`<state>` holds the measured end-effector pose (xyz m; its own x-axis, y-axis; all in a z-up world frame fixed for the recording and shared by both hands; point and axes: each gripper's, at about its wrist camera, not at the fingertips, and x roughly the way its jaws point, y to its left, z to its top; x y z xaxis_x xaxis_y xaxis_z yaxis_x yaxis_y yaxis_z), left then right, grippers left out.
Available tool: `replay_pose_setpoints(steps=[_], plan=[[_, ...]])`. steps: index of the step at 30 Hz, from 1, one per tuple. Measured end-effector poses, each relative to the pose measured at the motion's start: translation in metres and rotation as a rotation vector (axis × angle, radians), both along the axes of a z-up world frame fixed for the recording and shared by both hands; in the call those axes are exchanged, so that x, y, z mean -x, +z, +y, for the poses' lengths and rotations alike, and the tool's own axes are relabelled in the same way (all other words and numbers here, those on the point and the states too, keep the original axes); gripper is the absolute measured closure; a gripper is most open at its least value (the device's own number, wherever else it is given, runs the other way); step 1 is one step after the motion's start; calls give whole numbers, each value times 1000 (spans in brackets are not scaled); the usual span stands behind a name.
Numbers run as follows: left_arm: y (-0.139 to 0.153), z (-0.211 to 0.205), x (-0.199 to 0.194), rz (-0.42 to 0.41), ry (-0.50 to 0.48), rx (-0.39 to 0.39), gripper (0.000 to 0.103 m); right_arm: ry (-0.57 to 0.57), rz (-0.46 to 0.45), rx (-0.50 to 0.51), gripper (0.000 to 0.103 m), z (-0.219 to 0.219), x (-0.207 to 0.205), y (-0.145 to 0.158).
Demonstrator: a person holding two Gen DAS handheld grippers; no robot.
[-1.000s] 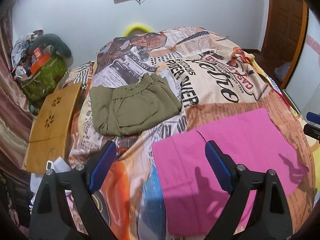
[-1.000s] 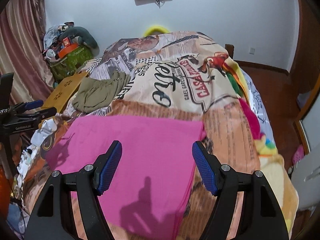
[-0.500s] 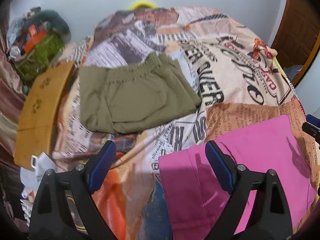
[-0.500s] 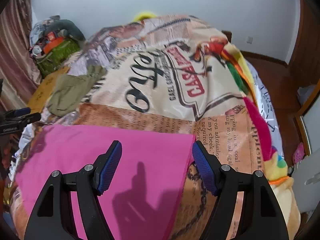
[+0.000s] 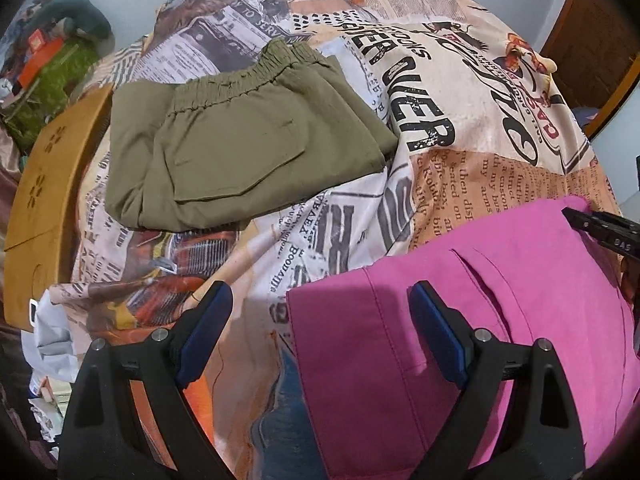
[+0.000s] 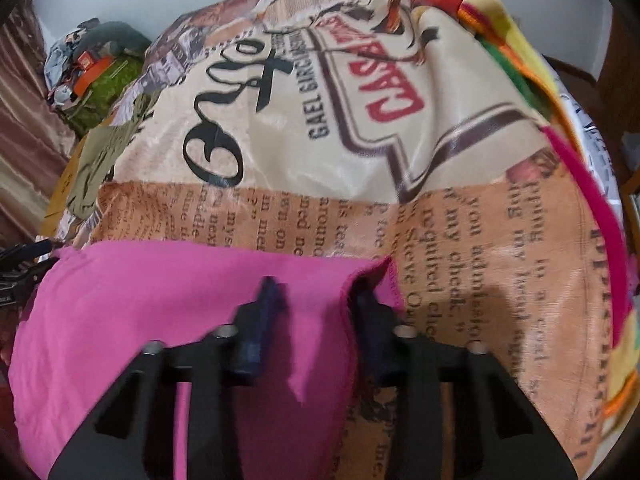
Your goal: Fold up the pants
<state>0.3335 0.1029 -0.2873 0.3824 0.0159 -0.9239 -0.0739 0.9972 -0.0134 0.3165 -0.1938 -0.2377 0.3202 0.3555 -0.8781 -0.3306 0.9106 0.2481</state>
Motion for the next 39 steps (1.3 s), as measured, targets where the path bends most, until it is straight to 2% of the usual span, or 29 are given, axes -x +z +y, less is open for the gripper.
replay_pose_setpoints(steps=[2,5,12,19,22,24,26,30,33,35,39], plan=[[-2,2,2,2,1,17,12,15,-22,20,85,2,3,2],[-4,8,7,-6,15,23,12,26,-42,41,92,2,6,3],[-4,13,16,-45,46,-54,12,40,-87,110,94,10,8,4],[-6,18,16,-37,54,-39,12,46,-104,158,95,10,8,5],[0,19,17,-24,68,-24,13,36,-130,208,89,12,12,12],[6,23,19,-23,82,7,13,36,-136,213,80,11,16,20],[16,26,21,-43,93,13,13,27,-149,189,64,7,19,32],[36,22,21,-85,80,-17,13,34,-209,157,61,9,24,63],[50,11,17,-119,48,-19,13,57,-219,87,53,21,25,80],[55,3,12,-130,22,-12,13,82,-213,45,43,33,29,86],[50,-17,-3,-105,-32,-4,13,182,-176,1,34,66,35,81]])
